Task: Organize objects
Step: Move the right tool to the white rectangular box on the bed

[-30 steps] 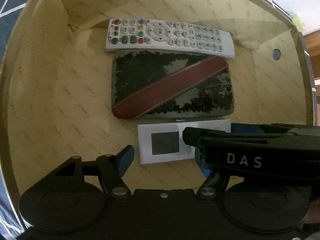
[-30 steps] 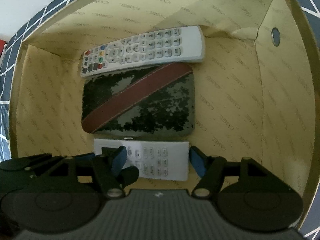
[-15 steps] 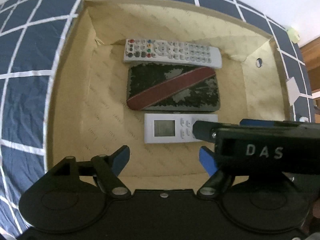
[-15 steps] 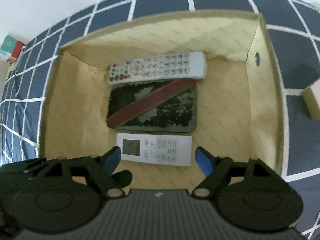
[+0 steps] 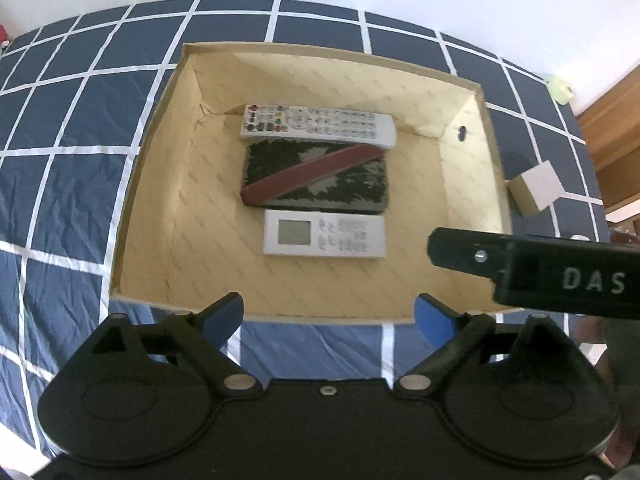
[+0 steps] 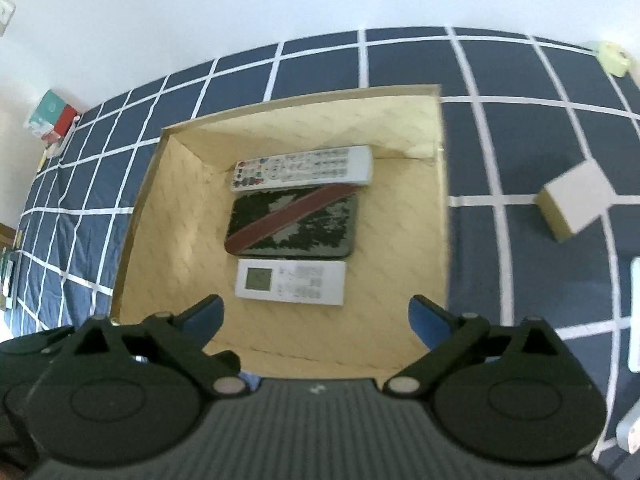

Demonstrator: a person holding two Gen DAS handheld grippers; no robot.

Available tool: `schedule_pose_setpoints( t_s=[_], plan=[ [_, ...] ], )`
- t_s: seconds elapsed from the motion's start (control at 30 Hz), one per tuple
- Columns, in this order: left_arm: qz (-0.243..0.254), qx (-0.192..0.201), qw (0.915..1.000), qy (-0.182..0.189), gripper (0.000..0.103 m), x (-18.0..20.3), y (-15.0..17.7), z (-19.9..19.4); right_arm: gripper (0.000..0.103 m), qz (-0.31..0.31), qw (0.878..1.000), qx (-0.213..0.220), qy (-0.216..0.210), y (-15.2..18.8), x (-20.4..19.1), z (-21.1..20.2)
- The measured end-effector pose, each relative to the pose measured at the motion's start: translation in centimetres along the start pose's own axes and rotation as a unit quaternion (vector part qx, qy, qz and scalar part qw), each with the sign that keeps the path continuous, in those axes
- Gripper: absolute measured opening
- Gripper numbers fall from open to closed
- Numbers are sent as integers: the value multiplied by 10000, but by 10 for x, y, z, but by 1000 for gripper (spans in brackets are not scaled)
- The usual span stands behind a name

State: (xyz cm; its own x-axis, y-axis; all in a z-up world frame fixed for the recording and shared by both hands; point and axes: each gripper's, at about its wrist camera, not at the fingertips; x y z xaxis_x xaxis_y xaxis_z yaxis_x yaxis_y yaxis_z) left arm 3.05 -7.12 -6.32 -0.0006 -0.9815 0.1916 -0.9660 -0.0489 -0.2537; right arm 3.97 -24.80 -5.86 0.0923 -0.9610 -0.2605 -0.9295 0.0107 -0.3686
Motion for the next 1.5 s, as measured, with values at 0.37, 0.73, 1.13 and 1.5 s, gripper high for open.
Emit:
schedule_pose_setpoints(
  t_s=[0.37, 0.73, 1.13, 1.5],
  plan=[
    [126, 201, 9996, -151, 103, 38, 30, -22, 103, 181, 9995, 202, 151, 33, 44, -47],
    [113, 320, 9992, -222, 103, 91, 45, -27, 103, 164, 9994, 263, 153, 49, 100, -80],
    [85, 351, 9988, -338, 103, 180, 55, -11, 103, -33, 9997, 212, 152, 46, 187, -115],
    [-325, 429, 9971, -532, 103, 244, 48, 13, 103, -497, 9988, 36, -11, 24, 265, -119]
  ],
)
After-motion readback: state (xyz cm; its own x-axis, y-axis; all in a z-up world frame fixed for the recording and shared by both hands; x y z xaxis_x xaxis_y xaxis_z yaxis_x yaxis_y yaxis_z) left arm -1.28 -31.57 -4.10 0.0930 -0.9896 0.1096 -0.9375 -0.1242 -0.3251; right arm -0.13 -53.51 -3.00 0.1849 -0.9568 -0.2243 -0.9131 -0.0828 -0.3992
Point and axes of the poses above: each gripper's, at about its wrist camera, not at the fingertips, and z roughly the way its jaws point, x to its right, y to its underside, and after that the axes turned 7 degrees about -z, right-handed
